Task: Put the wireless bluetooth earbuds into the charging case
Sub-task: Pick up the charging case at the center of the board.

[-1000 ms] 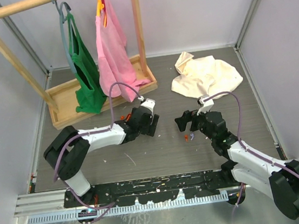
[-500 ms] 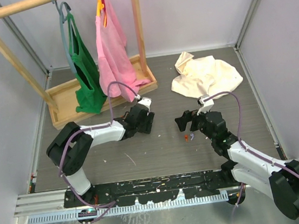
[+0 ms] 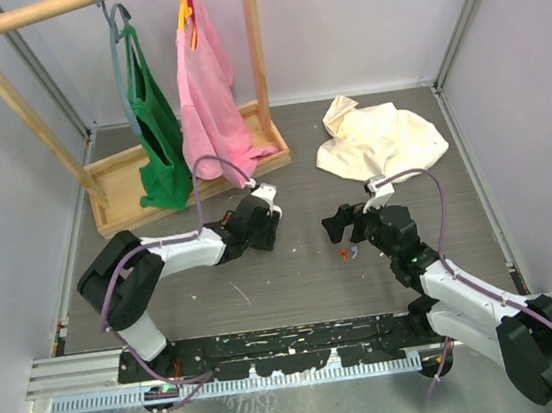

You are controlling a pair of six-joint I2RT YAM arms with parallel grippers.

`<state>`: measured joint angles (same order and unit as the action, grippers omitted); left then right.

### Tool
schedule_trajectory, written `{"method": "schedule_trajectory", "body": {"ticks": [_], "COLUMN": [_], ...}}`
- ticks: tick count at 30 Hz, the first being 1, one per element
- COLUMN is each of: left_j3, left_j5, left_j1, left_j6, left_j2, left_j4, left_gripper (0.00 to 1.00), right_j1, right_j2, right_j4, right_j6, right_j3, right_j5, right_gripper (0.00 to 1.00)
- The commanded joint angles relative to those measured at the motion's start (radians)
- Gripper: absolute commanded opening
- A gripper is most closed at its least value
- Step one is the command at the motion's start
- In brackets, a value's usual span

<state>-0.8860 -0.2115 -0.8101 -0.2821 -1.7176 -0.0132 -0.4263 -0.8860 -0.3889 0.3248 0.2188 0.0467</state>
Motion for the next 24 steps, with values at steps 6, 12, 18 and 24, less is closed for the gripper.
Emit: {"method": "schedule_trajectory", "body": {"ticks": [6,12,18,24], "left_j3": [0.108,0.183,0.256,0.324], "left_j5": [0.062,0.080,0.087,0.170], "left_j1": [-0.002,-0.035,-0.087,-0.124], "left_j6": [0.004,0.079,0.168,0.264], "left_j2": [0.181,0.271,0.359,0.439], "left_j4": [-0.137,-0.226,-0.339,-0.437], "left_gripper": [0.43,0.44,0.45,0.46], "right_j1": [-0.006,-0.006,-0.012,-0.039], "right_j2": [-0.011,-0.027,-0.072,-0.124], "right_j4": [0.034,0.156,0.193,0.274], "right_j6": [0.027,0.049,0.119,0.141], "right_j3": [0.094,0.197,0.292,0.394], "right_j5": [0.100,0.178,0.358,0.407], "right_gripper": [1.00,1.00,1.00,0.97]}}
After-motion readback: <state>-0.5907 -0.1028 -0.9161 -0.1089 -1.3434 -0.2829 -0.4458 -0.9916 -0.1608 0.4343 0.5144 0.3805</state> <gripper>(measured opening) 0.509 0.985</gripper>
